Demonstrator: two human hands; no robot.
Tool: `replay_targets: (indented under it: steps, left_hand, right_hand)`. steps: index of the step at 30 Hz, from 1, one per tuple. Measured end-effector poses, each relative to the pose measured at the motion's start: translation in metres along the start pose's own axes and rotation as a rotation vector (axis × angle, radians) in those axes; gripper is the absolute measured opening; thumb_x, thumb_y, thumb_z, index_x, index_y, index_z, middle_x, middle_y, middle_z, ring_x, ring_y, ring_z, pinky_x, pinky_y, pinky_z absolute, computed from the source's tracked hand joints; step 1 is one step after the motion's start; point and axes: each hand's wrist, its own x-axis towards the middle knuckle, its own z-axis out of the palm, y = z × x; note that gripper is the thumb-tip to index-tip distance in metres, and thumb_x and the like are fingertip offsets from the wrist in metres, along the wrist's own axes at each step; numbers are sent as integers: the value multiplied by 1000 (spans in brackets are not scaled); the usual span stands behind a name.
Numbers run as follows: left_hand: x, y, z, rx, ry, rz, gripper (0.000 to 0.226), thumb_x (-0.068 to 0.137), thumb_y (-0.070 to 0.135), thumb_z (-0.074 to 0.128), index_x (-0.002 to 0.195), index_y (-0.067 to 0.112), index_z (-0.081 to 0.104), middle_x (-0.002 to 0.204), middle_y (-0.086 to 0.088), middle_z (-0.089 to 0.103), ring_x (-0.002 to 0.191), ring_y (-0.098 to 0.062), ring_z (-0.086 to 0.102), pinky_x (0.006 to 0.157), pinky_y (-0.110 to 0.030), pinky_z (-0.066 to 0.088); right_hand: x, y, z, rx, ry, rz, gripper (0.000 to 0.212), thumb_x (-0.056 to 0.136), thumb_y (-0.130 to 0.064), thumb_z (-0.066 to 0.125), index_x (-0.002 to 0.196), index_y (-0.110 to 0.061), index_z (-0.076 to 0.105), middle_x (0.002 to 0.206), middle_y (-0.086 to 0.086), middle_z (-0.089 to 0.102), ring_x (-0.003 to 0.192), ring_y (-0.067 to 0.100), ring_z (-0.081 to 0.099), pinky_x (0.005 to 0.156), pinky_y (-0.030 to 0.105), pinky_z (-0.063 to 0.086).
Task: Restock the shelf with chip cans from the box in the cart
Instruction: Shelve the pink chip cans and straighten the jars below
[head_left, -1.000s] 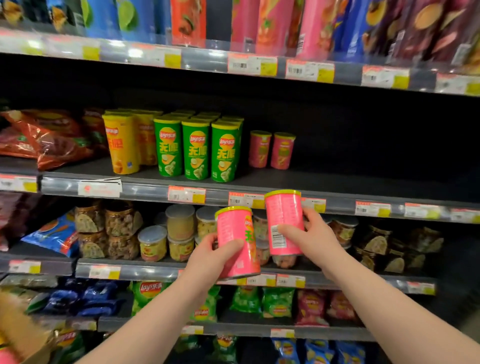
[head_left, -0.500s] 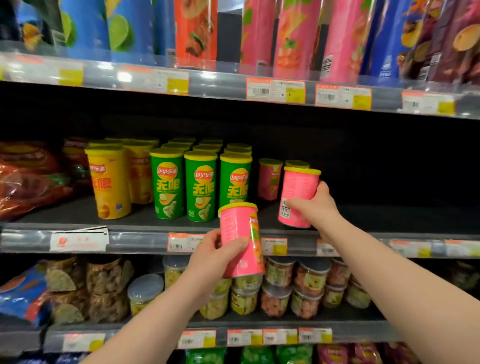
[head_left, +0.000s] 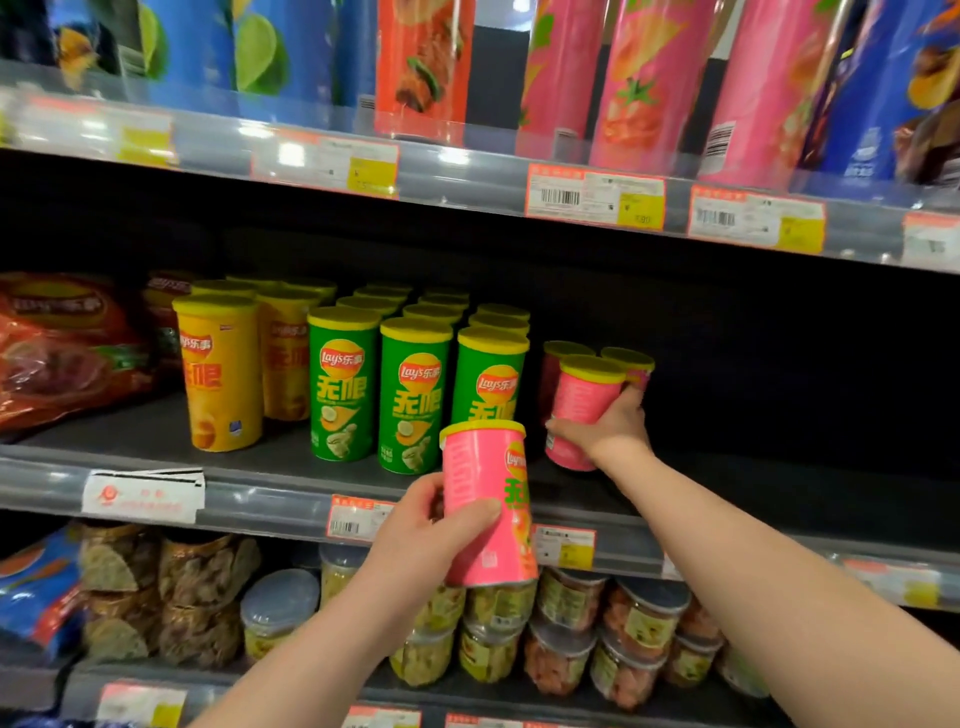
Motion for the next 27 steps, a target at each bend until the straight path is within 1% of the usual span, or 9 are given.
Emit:
replay_targets:
  steps: [3, 6, 9, 11, 13, 14, 18, 23, 27]
  left_hand:
    - [1, 1, 8, -24, 28, -3, 60, 58, 35, 78, 112, 24, 55, 106, -3, 70, 87, -18, 71, 81, -39, 56]
    - [4, 2, 16, -40, 57, -1, 60, 58, 34, 83, 111, 24, 56, 103, -2, 71, 84, -17, 72, 71, -32, 55]
    - [8, 1, 22, -54, 91, -3, 58, 59, 33, 84, 110, 24, 58, 101, -3, 72, 83, -18, 72, 69, -32, 55]
    - [11, -1, 27, -62, 106, 1, 55, 59, 32, 77, 110, 22, 59, 101, -4, 72, 84, -19, 72, 70, -34, 55]
    - [11, -1, 32, -64, 108, 5, 53, 58, 32, 72, 108, 22, 59, 100, -5, 72, 83, -19, 72, 68, -32, 55]
    - [12, -2, 35, -63, 111, 7, 52, 58, 32, 71, 108, 22, 59, 100, -4, 71, 83, -19, 72, 67, -31, 54]
    - [12, -2, 40, -58, 125, 14, 53, 59, 32, 71, 109, 22, 58, 101, -5, 71, 83, -19, 72, 65, -30, 54]
    - [13, -5, 42, -55, 152, 12, 56, 58, 32, 72, 111, 21, 59, 101, -6, 72, 86, -21, 72, 72, -35, 55]
    - [12, -6, 43, -51, 171, 12, 54, 59, 32, 72, 110, 20, 59, 101, -7, 72, 86, -22, 72, 75, -38, 56]
  right_hand:
    - [12, 6, 0, 46, -98, 13, 92, 72, -26, 81, 139, -9, 20, 137, 15, 44, 124, 33, 48, 101, 38, 42]
    - [22, 13, -4, 3, -205, -7, 75, 80, -15, 70, 137, -7, 24, 134, 15, 47, 120, 29, 50, 93, 31, 41]
    - [27, 23, -8, -36, -265, -45, 65, 77, -13, 73, 127, -10, 33, 127, 12, 52, 108, 23, 52, 90, 31, 42]
    - [29, 27, -9, -40, -250, -73, 71, 68, -22, 83, 120, -13, 36, 124, 10, 55, 109, 23, 54, 96, 38, 45]
    - [33, 29, -10, -54, -256, -97, 83, 61, -34, 86, 125, -15, 36, 126, 8, 54, 117, 25, 54, 102, 43, 43]
    - [34, 30, -10, -49, -281, -98, 87, 62, -35, 86, 129, -14, 34, 128, 8, 53, 119, 25, 52, 103, 43, 42]
    - [39, 36, -12, -76, -382, -99, 77, 74, -18, 76, 134, -11, 28, 130, 8, 50, 121, 23, 49, 98, 29, 38]
    - [46, 39, -8, -128, -310, -169, 79, 62, -34, 86, 126, -18, 44, 125, 4, 58, 114, 23, 57, 100, 42, 45]
    - [52, 38, -4, -114, -293, -184, 69, 67, -27, 84, 124, -16, 46, 122, 5, 60, 113, 25, 58, 97, 40, 45]
